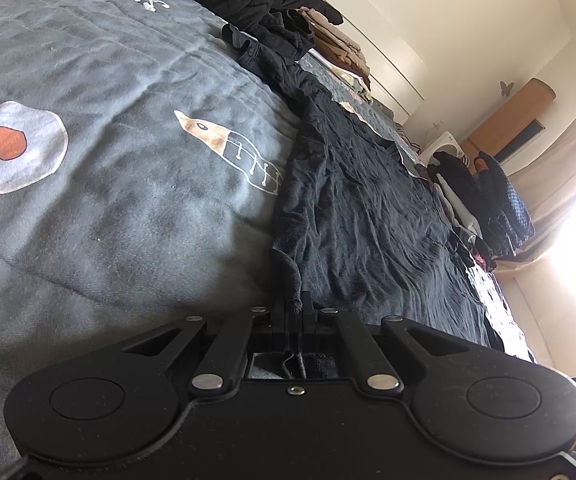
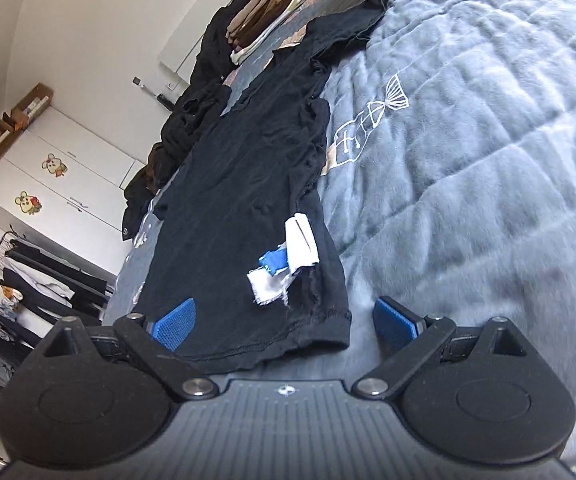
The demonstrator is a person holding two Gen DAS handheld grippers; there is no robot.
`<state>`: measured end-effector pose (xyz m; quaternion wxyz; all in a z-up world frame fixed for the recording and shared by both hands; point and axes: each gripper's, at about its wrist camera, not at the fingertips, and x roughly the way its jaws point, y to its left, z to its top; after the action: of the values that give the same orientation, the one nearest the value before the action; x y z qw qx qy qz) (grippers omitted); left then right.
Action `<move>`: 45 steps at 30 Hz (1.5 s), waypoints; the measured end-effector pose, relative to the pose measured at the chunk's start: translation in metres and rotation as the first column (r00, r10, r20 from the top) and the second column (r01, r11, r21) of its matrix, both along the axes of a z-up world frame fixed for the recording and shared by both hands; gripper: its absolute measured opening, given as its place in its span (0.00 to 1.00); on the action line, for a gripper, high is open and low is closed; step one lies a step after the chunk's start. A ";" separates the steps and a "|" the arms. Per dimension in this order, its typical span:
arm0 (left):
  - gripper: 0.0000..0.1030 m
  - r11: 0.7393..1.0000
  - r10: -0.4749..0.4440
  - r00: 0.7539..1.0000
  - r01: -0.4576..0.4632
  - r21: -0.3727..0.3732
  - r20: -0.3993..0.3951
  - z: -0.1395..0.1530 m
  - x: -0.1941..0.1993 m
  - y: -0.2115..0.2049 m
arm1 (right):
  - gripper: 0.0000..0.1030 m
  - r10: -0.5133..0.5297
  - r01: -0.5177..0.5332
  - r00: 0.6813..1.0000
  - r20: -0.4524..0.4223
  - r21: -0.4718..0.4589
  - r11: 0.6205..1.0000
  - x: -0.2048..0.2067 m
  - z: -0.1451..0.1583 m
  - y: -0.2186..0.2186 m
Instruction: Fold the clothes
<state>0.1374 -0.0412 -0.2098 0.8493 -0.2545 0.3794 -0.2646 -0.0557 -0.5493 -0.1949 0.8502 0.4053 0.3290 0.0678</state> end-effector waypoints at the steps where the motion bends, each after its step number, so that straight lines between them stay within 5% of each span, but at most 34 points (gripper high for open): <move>1: 0.03 1.000 0.000 1.000 0.000 -0.001 0.000 -0.001 0.000 0.000 | 0.93 0.001 -0.001 1.000 0.001 -0.003 1.000 0.002 -0.001 0.000; 11: 0.04 1.000 -0.005 1.000 0.005 -0.022 0.002 -0.006 0.002 0.001 | 0.87 0.063 -0.063 0.998 -0.001 -0.048 0.997 0.017 -0.001 0.017; 12: 0.04 1.000 -0.005 1.000 0.005 -0.025 0.000 -0.006 0.002 0.001 | 0.79 0.062 -0.062 0.998 -0.008 -0.052 0.997 0.018 -0.002 0.018; 15: 0.04 0.999 -0.006 1.000 0.006 -0.036 -0.009 -0.006 0.003 0.000 | 0.21 0.074 -0.074 0.996 -0.042 -0.002 0.997 0.024 -0.006 0.016; 16: 0.04 0.999 -0.009 1.000 0.008 -0.041 -0.013 -0.006 0.004 0.000 | 0.18 0.077 -0.077 0.996 -0.055 0.001 0.997 0.025 -0.008 0.018; 32: 0.03 0.993 0.003 0.999 -0.009 -0.118 -0.045 -0.003 -0.002 0.000 | 0.05 -0.072 0.069 0.997 0.011 0.189 0.980 0.005 -0.010 0.007; 45: 0.03 0.974 -0.041 0.998 0.050 -0.219 0.046 0.050 -0.041 -0.002 | 0.03 -0.139 0.090 0.977 0.163 0.277 0.957 -0.016 0.047 0.021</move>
<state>0.0965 -0.0430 -0.1596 0.8173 -0.3326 0.3359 -0.3295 -0.0716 -0.5287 -0.1484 0.8165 0.5272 0.2140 0.0986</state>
